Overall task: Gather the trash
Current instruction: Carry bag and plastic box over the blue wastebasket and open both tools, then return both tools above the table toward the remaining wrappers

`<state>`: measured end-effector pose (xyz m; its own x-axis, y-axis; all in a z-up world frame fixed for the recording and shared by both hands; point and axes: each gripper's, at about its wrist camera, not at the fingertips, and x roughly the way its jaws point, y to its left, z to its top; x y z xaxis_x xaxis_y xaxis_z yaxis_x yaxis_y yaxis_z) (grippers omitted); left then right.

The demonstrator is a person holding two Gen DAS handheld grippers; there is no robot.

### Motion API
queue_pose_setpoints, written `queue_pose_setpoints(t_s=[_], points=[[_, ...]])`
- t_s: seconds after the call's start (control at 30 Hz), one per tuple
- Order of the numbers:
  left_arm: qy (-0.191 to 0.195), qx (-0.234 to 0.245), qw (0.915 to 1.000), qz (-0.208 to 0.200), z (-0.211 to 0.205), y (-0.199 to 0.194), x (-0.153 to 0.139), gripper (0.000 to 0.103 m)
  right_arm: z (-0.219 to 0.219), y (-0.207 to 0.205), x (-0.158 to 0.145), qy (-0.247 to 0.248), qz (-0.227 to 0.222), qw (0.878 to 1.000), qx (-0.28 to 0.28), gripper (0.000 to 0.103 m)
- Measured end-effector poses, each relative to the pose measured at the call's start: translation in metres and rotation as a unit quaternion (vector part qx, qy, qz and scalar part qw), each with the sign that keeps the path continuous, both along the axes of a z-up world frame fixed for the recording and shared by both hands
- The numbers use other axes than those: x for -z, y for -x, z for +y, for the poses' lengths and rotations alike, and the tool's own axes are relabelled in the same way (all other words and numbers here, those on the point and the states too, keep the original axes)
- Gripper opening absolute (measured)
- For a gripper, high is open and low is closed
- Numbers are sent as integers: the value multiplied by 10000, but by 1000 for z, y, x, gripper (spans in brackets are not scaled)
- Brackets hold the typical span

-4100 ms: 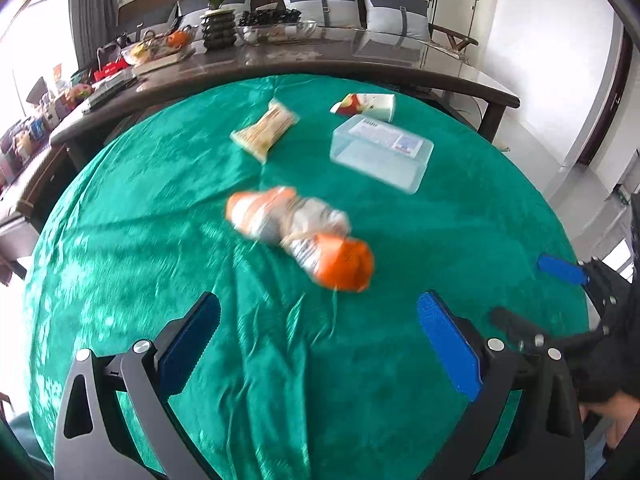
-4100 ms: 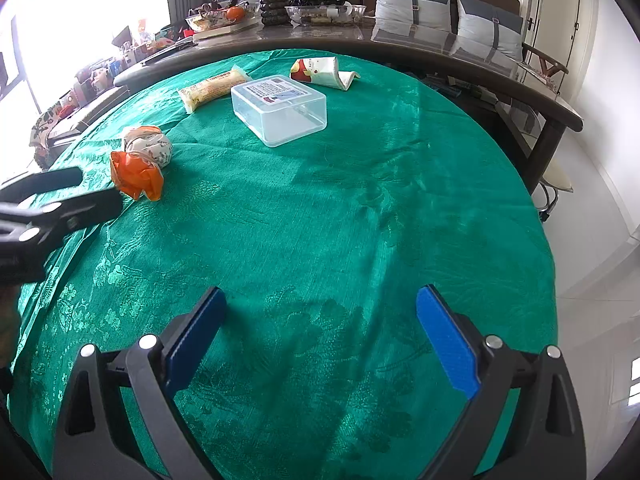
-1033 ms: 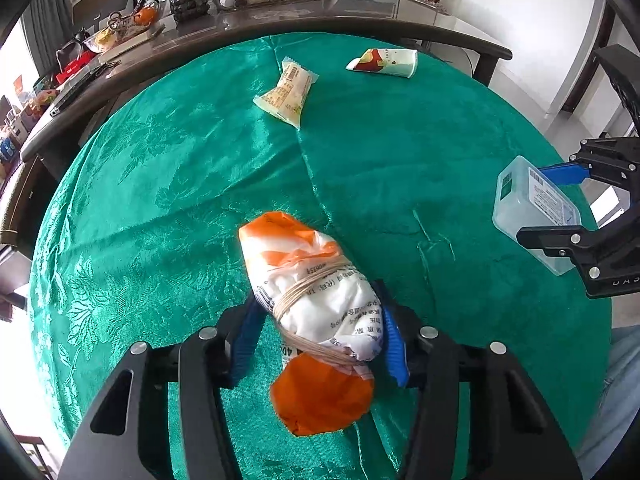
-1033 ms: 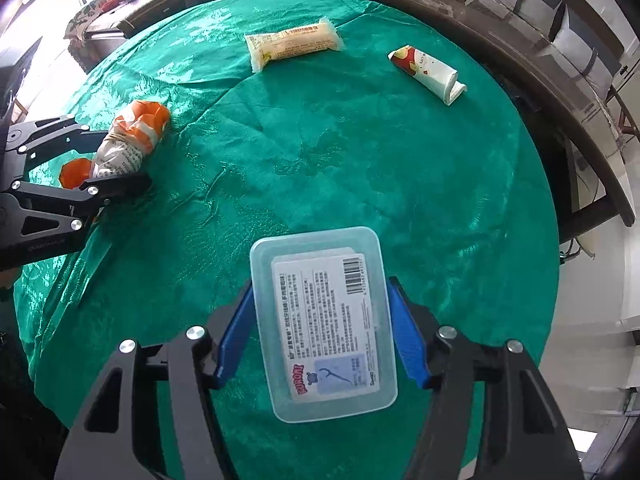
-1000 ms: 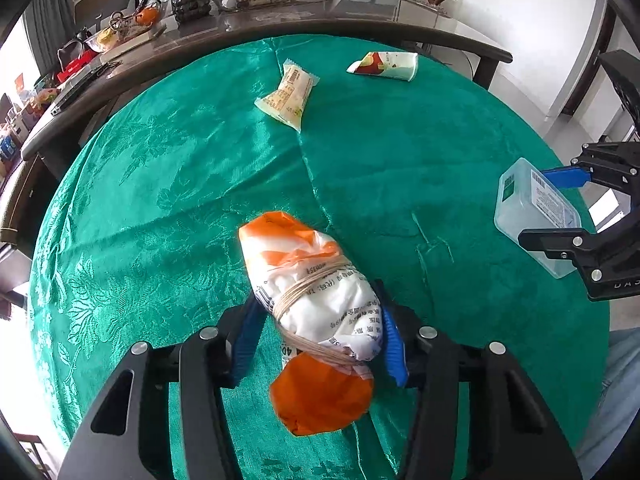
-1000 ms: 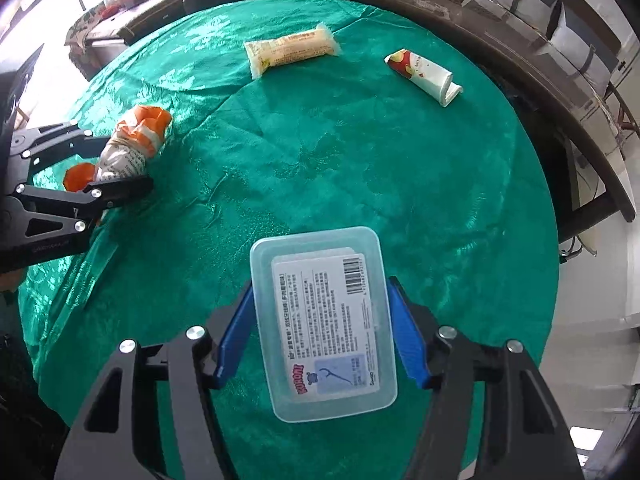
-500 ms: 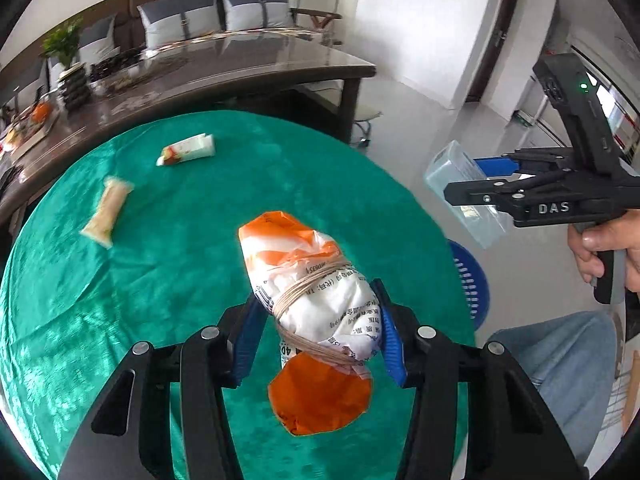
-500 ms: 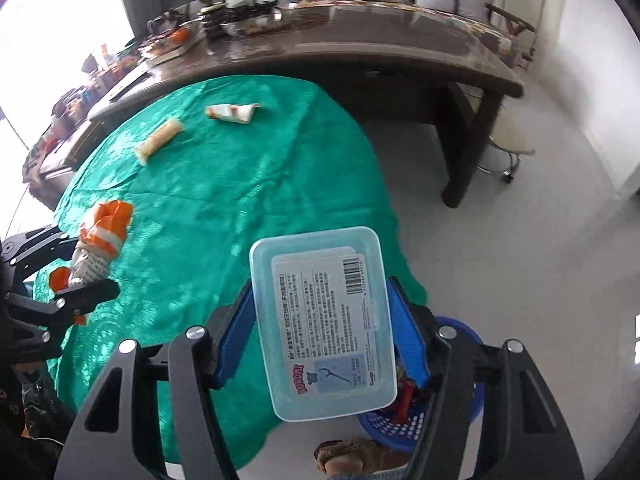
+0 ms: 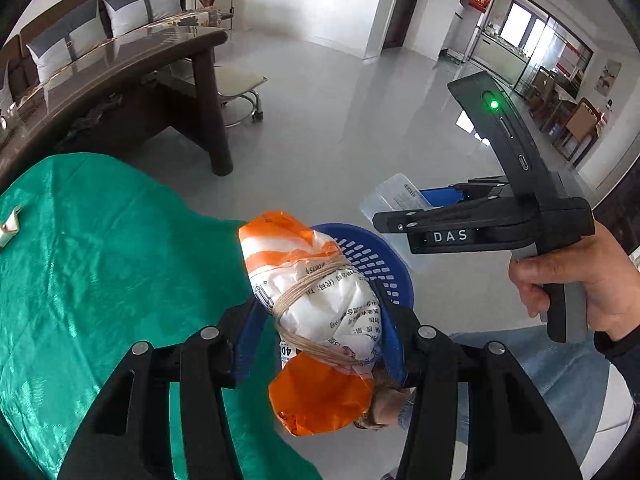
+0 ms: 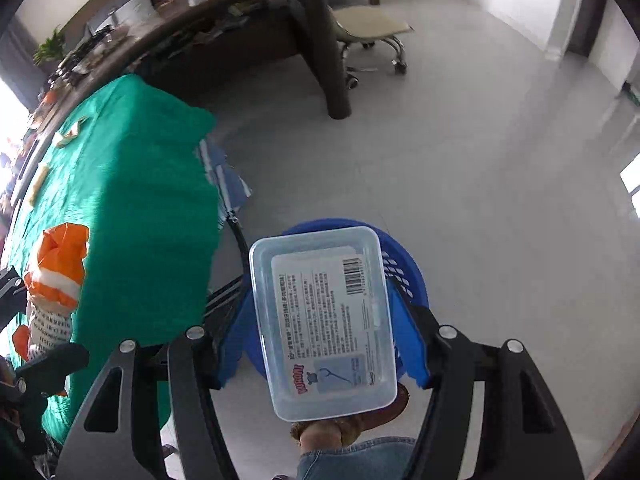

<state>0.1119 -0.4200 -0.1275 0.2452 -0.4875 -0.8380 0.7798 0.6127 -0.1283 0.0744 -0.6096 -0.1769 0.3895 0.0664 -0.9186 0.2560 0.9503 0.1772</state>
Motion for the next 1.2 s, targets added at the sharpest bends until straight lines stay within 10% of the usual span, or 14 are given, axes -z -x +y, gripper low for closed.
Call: queue_pose_setpoints(t_s=[0.33, 0.4, 0.5, 0.93, 1.2], points=[[-289, 138, 9992, 238, -61, -15, 65, 52, -45, 4, 53, -696, 166, 9958, 571, 63], [-305, 170, 9991, 258, -69, -16, 75, 54, -48, 0, 57, -807, 153, 9950, 566, 77], [-312, 67, 9994, 151, -77, -17, 84, 85, -58, 4, 60, -992, 49, 9921, 765, 84], [523, -592, 9916, -1026, 2, 13, 0, 98, -33, 29, -19, -47, -1387, 9866, 863, 98], [254, -1474, 9789, -1390, 98, 18, -36, 98, 49, 34, -60, 672, -2198, 9730, 194, 98]])
